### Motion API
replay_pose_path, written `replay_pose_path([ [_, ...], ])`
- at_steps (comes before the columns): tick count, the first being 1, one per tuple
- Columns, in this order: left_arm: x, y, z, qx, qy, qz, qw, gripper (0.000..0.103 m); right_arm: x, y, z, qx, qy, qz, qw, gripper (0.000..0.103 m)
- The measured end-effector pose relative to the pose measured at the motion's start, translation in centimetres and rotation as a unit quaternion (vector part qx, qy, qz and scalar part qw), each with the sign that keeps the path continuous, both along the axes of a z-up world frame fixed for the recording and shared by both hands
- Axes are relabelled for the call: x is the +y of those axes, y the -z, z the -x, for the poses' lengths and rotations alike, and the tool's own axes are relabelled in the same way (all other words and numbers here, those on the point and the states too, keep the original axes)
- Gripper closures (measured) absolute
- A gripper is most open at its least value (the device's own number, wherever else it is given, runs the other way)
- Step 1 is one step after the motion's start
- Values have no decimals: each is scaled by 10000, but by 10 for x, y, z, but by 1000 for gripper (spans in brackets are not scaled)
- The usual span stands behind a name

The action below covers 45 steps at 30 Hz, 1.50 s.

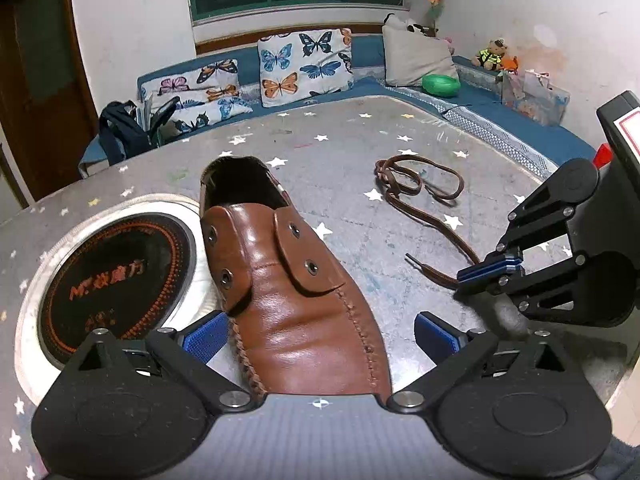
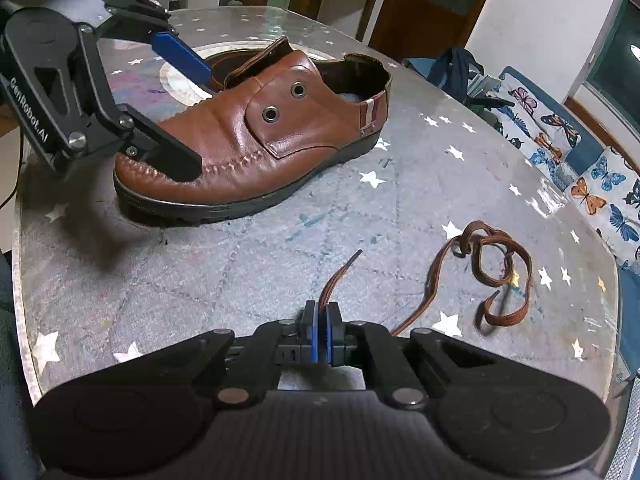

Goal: Lace up shoes with both hands
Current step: 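Grasp the shoe's eyelet flap with the left gripper while the right gripper brings the lace tip near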

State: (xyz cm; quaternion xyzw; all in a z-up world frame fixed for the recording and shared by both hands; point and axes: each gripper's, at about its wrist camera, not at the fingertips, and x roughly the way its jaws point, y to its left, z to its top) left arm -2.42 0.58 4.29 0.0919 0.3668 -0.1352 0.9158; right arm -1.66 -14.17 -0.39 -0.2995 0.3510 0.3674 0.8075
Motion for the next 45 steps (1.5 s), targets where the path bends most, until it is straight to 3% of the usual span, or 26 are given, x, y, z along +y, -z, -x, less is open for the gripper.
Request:
replay_pose_path([
  [2, 2, -4, 3, -73, 89, -14, 9999, 4, 0, -1, 2, -95, -28, 6, 10000, 100],
  [4, 4, -8, 6, -158, 248, -34, 9996, 11, 0, -5, 4, -221, -77, -12, 9997, 100],
  [9, 0, -13, 8, -319, 736, -356, 9961, 41, 8, -20, 9, -533, -369, -5, 9979, 101],
  [12, 0, -14, 4, -321, 932, -464, 9941, 52, 13, -27, 10, -673, -535, -14, 9963, 101],
  [26, 3, -6, -4, -73, 1143, -690, 9910, 53, 23, -34, 16, -999, -699, -12, 9925, 101],
  [31, 4, -11, -6, -160, 1261, -805, 9886, 60, 25, -35, 17, -1037, -757, 6, 9917, 101],
  [40, 0, -14, -11, -220, 1809, -1336, 9741, 70, 30, -34, 23, -1134, -1045, 145, 9879, 101],
  [45, -2, -14, -19, -140, 2071, -1650, 9642, 81, 35, -33, 29, -1185, -1283, 252, 9843, 101],
])
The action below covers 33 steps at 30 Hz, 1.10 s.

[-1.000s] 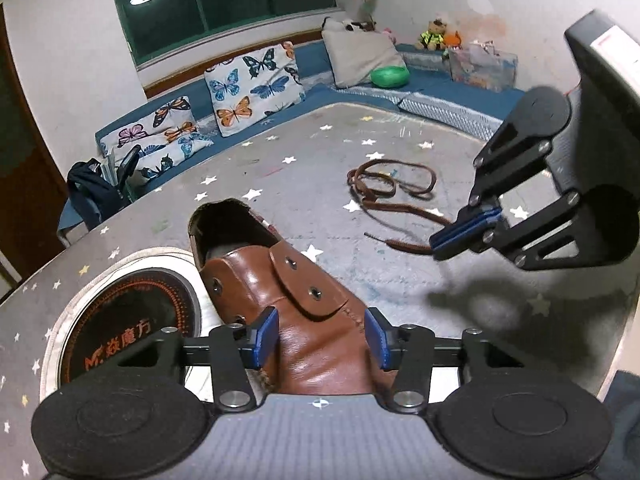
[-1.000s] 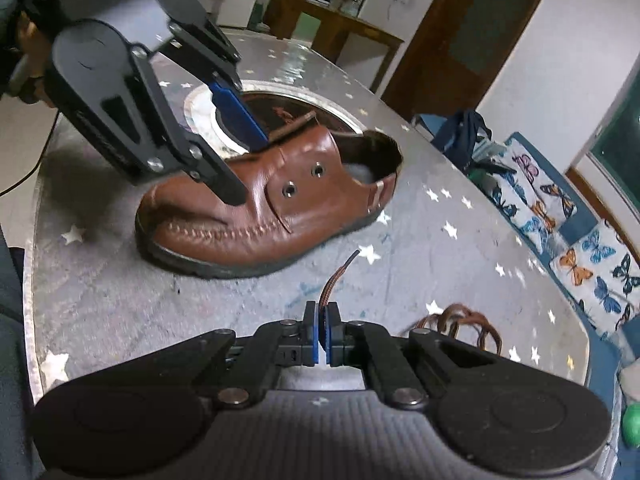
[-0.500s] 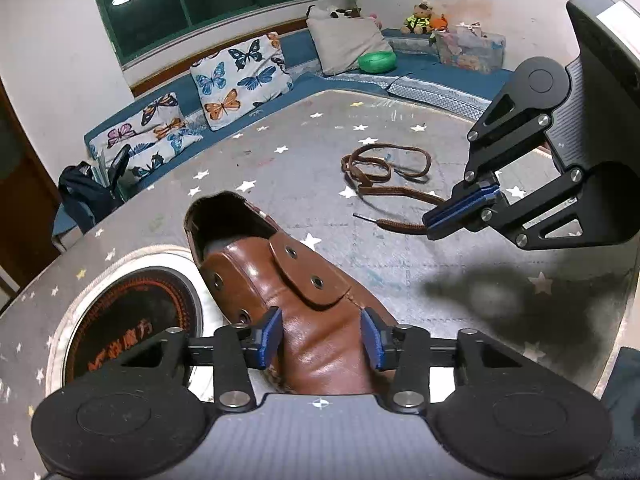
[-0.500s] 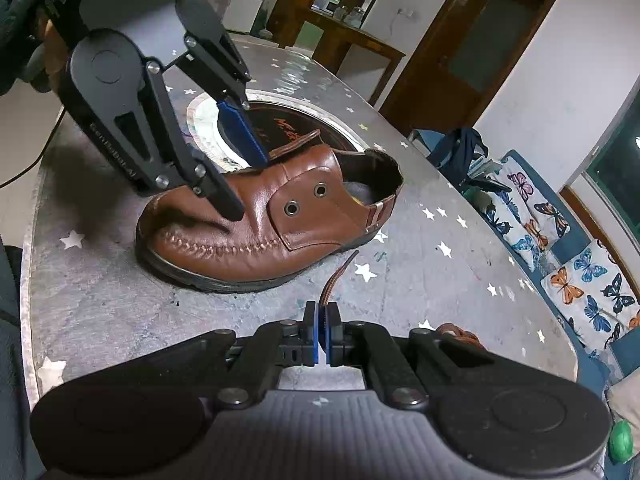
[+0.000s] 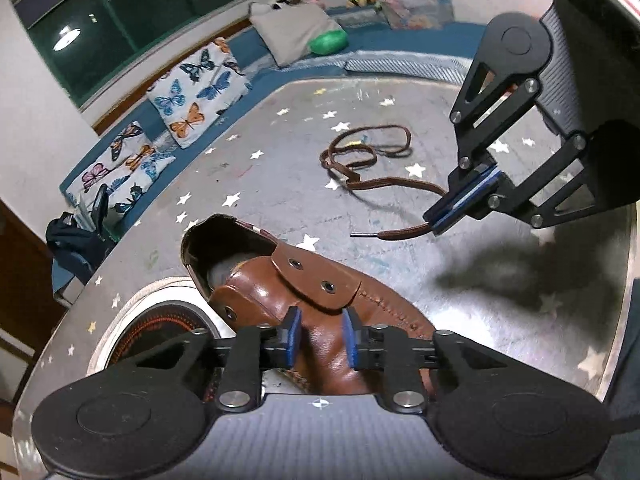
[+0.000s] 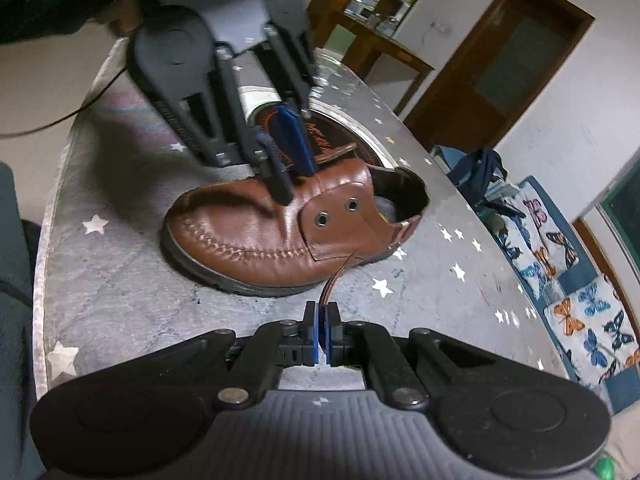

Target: Lace up shoes with both hands

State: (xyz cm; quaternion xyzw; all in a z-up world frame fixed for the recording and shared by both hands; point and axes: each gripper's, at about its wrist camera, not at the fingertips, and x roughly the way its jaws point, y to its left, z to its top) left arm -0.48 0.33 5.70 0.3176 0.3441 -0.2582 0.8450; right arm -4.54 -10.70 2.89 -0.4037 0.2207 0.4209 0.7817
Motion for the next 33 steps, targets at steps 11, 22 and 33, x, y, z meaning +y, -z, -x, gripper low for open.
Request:
replay_pose_path([
  [11, -1, -4, -23, 16, 373, -489, 9981, 87, 5, 3, 7, -69, -297, 93, 9995, 101],
  [22, -2, 3, -36, 202, 532, -641, 9963, 88, 6, 6, 7, -62, -404, 52, 9992, 101],
  [33, -6, 3, -33, 119, 602, -660, 9959, 88, 7, 6, 6, -104, -436, 46, 9990, 101],
])
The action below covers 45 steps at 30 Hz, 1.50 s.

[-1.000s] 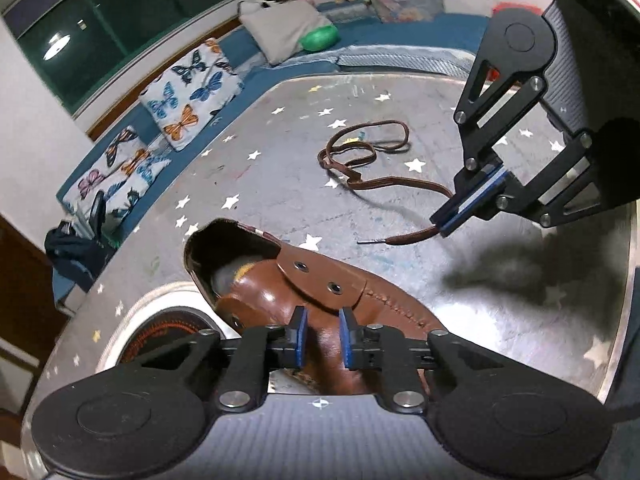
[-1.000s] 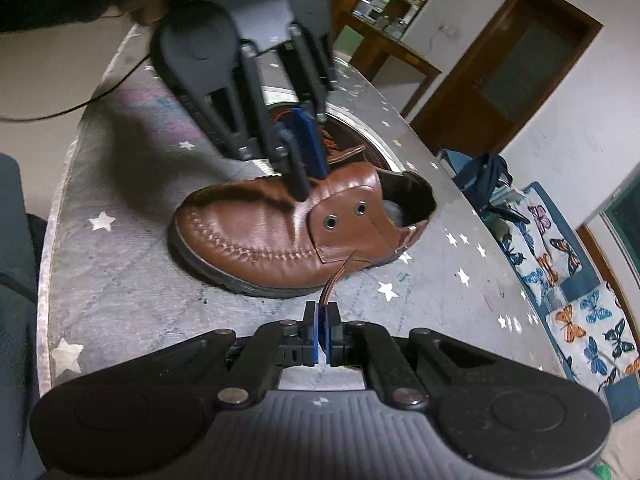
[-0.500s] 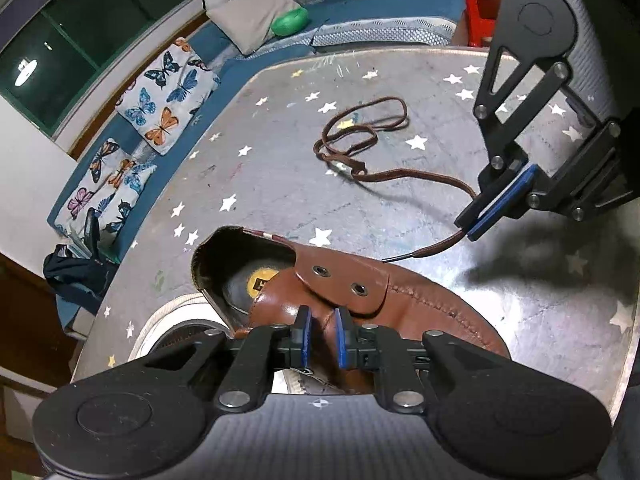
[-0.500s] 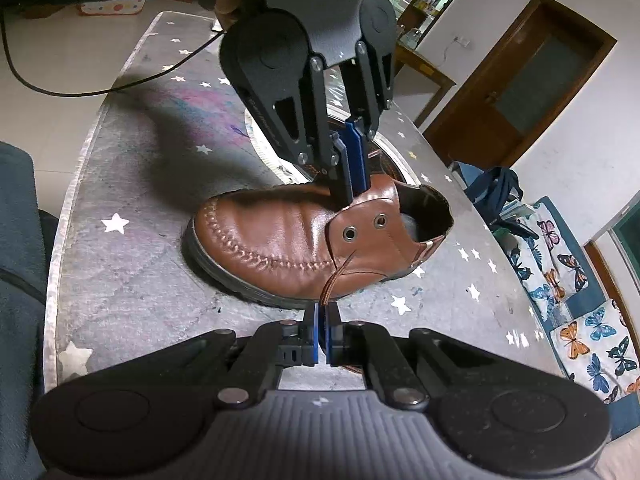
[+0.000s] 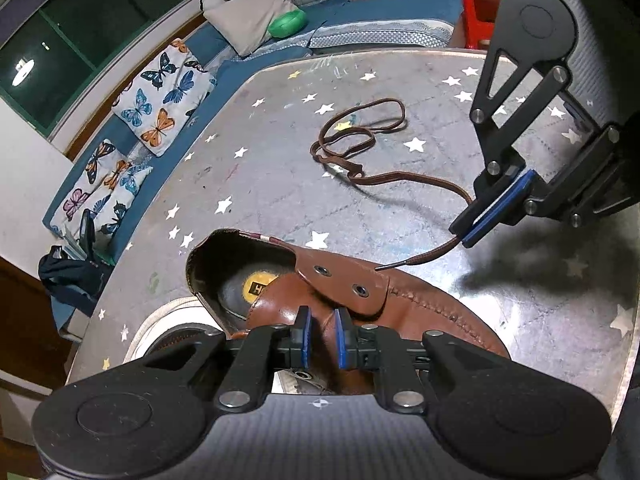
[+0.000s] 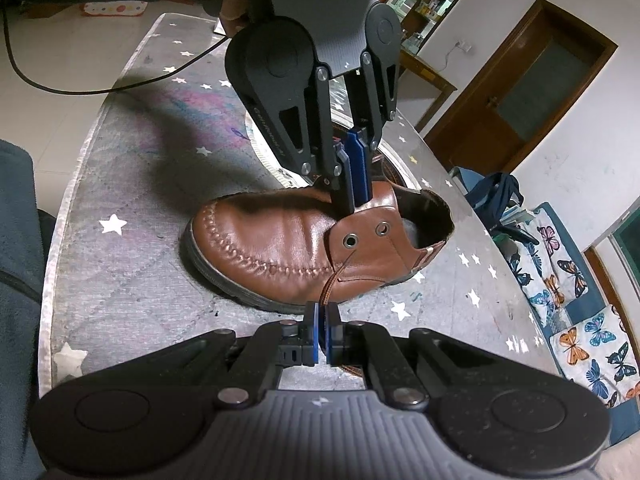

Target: Lace up shoes with both hands

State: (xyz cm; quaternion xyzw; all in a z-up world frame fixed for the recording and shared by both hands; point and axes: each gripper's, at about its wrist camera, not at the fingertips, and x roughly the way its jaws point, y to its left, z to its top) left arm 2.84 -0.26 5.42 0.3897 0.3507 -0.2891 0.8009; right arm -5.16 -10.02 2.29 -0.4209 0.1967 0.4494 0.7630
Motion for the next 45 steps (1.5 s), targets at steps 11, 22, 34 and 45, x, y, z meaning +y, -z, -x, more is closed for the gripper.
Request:
replay_pose_path([
  [11, -2, -2, 6, -117, 160, 71, 9998, 88, 7, 3, -3, -68, -82, 92, 9999, 101],
  [22, -5, -4, 9, -201, 342, 108, 9992, 90, 8, 4, -6, -125, -122, 152, 9997, 101],
  [34, -6, -4, 12, -287, 375, 172, 9987, 90, 9, 4, -16, -244, 97, 108, 9996, 101],
  [45, -7, -4, 15, -357, 354, 213, 9985, 90, 12, 3, -25, -209, 310, -104, 9992, 101],
])
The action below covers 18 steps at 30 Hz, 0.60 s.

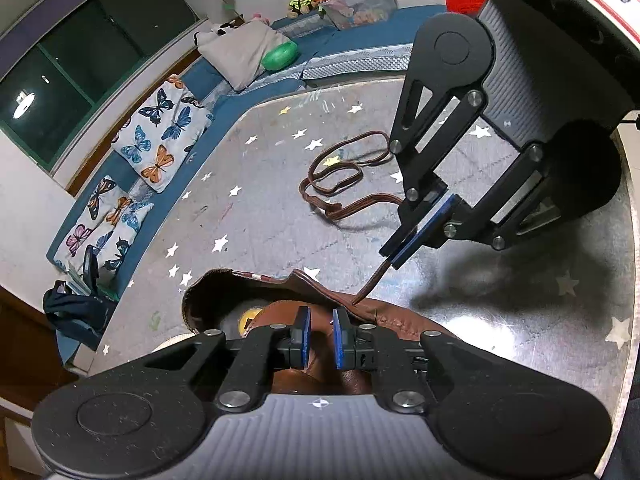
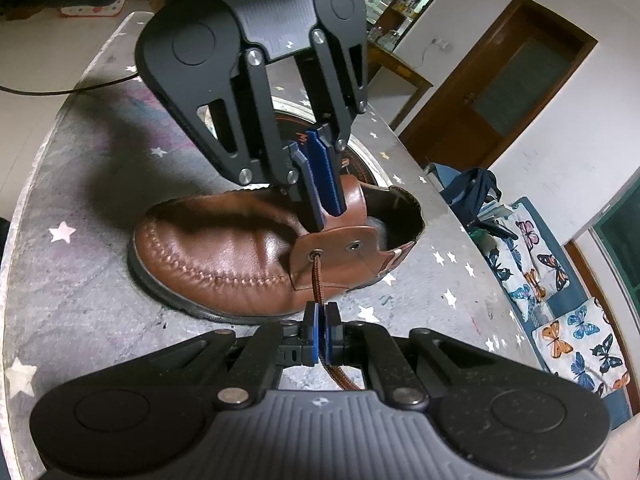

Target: Lace up shoes with both hands

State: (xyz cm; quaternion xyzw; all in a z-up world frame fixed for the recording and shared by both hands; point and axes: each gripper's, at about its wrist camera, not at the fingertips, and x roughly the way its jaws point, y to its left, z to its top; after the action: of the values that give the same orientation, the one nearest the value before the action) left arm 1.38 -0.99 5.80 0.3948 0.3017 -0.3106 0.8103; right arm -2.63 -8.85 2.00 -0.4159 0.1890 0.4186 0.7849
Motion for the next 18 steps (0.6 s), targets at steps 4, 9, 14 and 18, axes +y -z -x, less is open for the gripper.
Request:
replay_pose_path([
  [4, -2, 4, -1, 58, -44, -26, 10000, 90, 0, 1, -3, 33, 90, -67, 9999, 101],
  [9, -4, 10, 1, 77, -23, -31, 10000, 90, -1, 0, -5, 90, 162, -165, 9997, 101],
  [14, -6, 11, 3, -6, 52, -134, 9999, 90, 0, -1, -6, 81, 193, -210, 9996, 101],
  [18, -6, 11, 5, -22, 60, -115, 9999, 90, 1, -2, -6, 74, 195, -241, 9995, 101],
])
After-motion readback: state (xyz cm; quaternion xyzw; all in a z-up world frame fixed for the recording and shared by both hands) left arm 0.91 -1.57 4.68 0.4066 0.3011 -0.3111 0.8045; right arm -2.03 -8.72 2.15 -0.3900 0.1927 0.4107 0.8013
